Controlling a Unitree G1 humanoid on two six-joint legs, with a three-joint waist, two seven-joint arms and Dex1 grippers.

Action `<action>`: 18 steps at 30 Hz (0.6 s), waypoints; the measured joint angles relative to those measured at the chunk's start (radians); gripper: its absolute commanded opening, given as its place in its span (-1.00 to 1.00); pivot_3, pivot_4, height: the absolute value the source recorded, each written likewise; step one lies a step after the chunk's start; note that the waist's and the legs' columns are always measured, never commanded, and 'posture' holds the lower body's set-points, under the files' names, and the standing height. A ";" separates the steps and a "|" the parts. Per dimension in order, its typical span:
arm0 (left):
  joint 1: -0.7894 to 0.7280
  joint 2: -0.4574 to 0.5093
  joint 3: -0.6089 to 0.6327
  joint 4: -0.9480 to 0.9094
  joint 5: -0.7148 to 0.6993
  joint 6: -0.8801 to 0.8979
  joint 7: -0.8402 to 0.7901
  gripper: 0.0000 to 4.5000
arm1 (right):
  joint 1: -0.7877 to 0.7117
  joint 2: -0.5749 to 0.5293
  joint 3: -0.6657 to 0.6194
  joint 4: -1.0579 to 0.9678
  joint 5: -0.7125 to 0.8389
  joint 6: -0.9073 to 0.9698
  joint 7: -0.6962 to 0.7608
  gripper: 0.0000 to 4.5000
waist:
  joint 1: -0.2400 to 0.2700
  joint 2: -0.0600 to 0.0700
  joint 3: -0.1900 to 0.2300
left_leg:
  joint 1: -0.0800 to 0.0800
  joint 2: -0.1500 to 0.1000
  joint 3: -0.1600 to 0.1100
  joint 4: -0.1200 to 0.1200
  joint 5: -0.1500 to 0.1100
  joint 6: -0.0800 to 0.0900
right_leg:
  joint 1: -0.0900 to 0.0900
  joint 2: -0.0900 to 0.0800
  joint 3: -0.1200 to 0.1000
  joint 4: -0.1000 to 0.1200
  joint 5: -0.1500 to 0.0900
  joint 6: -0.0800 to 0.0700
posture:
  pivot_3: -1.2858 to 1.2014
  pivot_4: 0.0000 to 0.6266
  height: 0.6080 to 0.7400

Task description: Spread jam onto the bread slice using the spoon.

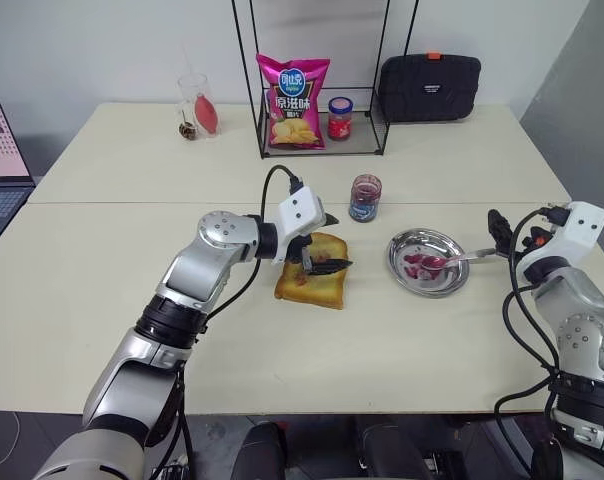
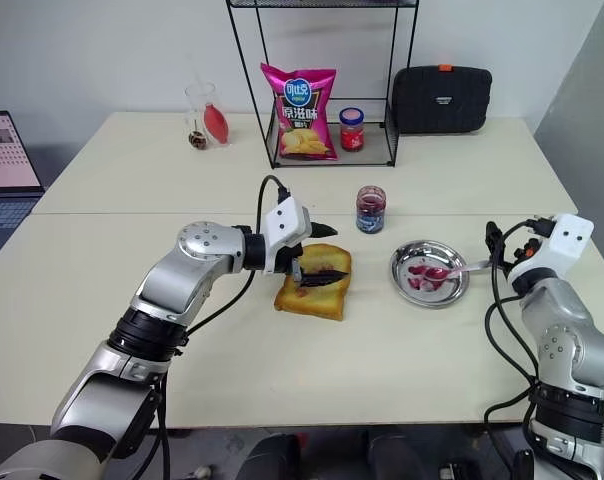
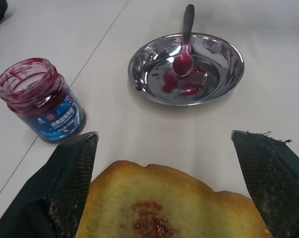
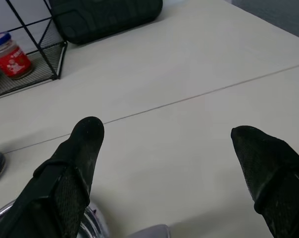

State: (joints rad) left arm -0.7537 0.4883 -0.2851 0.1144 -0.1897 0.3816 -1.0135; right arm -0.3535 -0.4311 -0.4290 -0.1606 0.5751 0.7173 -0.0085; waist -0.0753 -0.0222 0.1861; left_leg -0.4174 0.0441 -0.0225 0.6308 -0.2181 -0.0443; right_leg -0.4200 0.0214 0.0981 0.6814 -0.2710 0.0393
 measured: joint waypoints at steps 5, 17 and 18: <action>0.016 0.068 0.042 -0.008 -0.039 0.032 -0.051 1.00 | -0.020 -0.084 -0.002 -0.072 0.056 0.113 0.042 0.98 | -0.001 0.000 0.000 | 0.000 0.000 0.000 0.000 0.000 0.000 | -0.001 0.000 0.000 0.000 0.000 0.000 | 0.03 -0.52 1.00; 0.118 0.481 0.186 0.046 -0.111 0.103 -0.356 1.00 | 0.495 -0.700 -0.168 -0.537 0.317 0.363 0.794 0.98 | 0.011 -0.001 0.000 | 0.001 0.001 -0.001 0.001 0.000 0.000 | 0.001 0.000 -0.003 -0.001 -0.001 0.000 | 0.03 -0.52 1.00; 0.122 0.489 0.189 0.054 -0.116 0.110 -0.371 1.00 | 0.513 -0.700 -0.187 -0.550 0.317 0.363 0.813 0.98 | 0.013 -0.002 0.000 | 0.001 0.001 -0.001 0.002 0.000 0.000 | 0.001 0.000 -0.003 -0.001 -0.001 0.000 | 0.03 -0.52 1.00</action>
State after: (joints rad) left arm -0.6321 0.9776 -0.0959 0.1684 -0.3056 0.4916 -1.3841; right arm 0.1594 -1.1314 -0.6161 -0.7110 0.8917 1.0806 0.8048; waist -0.0622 -0.0245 0.1861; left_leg -0.4165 0.0453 -0.0235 0.6326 -0.2182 -0.0443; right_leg -0.4186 0.0212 0.0951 0.6808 -0.2721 0.0396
